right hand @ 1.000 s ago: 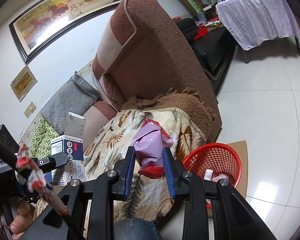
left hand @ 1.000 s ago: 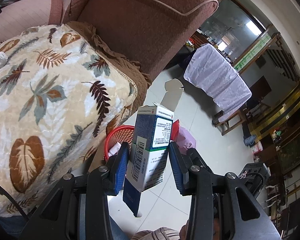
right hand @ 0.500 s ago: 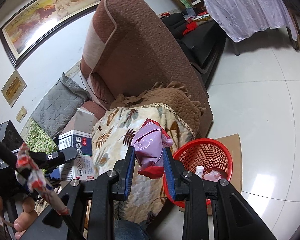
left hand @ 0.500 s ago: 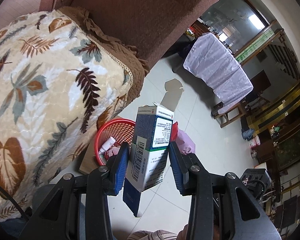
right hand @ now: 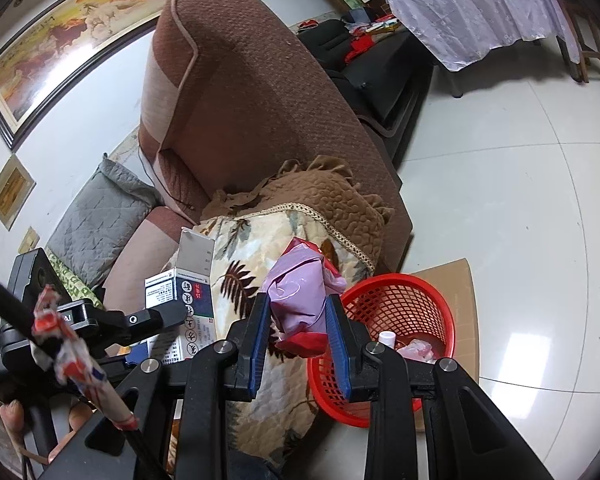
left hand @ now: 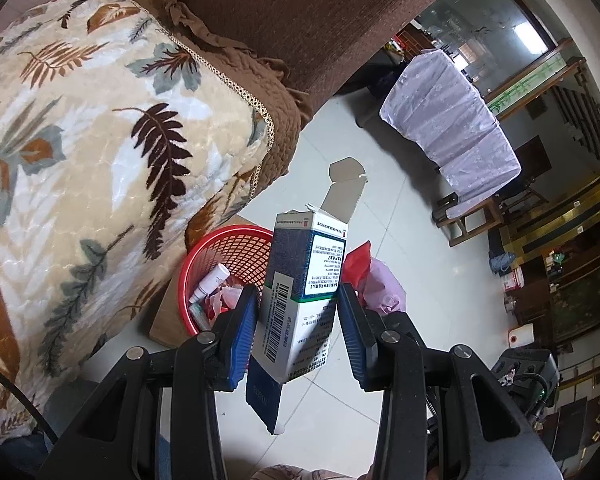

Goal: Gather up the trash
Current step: 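Carry both items over the red wastebasket and open both tools to drop them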

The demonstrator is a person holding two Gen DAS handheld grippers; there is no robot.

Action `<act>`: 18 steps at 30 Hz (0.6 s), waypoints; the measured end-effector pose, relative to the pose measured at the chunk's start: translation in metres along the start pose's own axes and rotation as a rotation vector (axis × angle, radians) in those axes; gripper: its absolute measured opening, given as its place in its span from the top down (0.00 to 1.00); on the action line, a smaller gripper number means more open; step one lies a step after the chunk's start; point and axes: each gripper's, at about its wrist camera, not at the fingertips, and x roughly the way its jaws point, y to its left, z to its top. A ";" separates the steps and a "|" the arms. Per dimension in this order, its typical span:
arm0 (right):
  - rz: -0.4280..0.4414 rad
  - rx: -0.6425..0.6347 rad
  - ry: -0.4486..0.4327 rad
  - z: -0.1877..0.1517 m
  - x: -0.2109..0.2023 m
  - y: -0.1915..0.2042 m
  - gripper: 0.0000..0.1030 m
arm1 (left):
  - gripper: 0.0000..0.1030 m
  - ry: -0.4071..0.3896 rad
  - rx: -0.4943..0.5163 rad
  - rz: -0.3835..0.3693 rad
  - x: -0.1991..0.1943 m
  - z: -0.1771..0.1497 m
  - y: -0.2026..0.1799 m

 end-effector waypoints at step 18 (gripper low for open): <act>-0.026 0.031 0.002 0.005 0.014 -0.012 0.69 | 0.61 0.072 -0.003 0.004 0.044 0.011 0.003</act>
